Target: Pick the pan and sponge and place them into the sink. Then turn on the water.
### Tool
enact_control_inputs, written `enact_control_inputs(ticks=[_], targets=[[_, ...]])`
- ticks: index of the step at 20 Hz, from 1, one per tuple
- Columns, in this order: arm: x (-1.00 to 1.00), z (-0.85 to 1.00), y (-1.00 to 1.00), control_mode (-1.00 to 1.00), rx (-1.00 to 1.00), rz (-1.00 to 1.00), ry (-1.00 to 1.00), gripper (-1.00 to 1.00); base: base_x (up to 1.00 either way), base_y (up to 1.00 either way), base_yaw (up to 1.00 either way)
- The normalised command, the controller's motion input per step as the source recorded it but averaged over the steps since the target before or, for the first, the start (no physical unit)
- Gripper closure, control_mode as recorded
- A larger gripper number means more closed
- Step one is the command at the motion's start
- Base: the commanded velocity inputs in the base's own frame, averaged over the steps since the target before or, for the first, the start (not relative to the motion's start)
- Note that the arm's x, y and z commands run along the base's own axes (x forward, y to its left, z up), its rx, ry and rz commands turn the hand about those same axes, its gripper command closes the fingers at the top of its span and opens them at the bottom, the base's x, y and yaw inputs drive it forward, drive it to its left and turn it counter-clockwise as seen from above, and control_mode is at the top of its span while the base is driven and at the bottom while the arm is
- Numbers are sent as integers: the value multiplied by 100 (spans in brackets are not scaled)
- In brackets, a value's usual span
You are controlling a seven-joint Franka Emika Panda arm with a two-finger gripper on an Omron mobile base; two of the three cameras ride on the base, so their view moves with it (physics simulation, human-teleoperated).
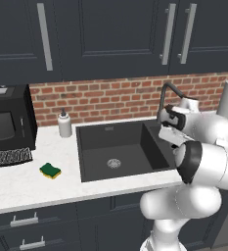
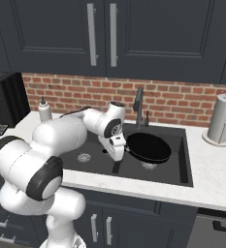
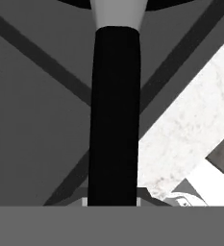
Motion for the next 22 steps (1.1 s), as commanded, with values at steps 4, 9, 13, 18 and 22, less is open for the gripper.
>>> enact_control_inputs(ticks=[4, 9, 13, 18, 22], targets=[[20, -11, -36, -100, 0, 20, 0, 100, 0, 0, 0], [1, -19, -60, -100, 0, 14, -1, 100, 0, 0, 0], [0, -27, -56, -100, 0, 5, -5, 100, 0, 0, 0], [13, -34, -26, -100, 0, 0, -5, 100, 0, 0, 0], [37, -33, 0, -100, 0, 3, -5, 100, 0, 0, 0]])
